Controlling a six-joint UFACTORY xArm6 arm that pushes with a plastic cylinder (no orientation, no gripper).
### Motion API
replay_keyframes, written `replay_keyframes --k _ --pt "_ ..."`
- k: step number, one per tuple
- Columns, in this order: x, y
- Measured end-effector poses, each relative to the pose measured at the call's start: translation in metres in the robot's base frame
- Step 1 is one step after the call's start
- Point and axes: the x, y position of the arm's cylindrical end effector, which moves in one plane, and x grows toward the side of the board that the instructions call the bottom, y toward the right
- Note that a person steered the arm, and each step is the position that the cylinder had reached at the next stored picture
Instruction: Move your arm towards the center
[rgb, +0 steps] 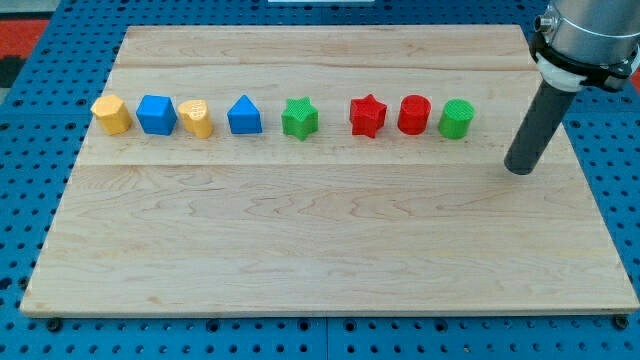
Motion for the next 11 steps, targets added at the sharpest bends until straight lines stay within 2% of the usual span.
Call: replay_keyframes --k 2,9,11 --pt "-0.014 0.0" --pt "-0.006 -0.006" --pt "-0.006 -0.065"
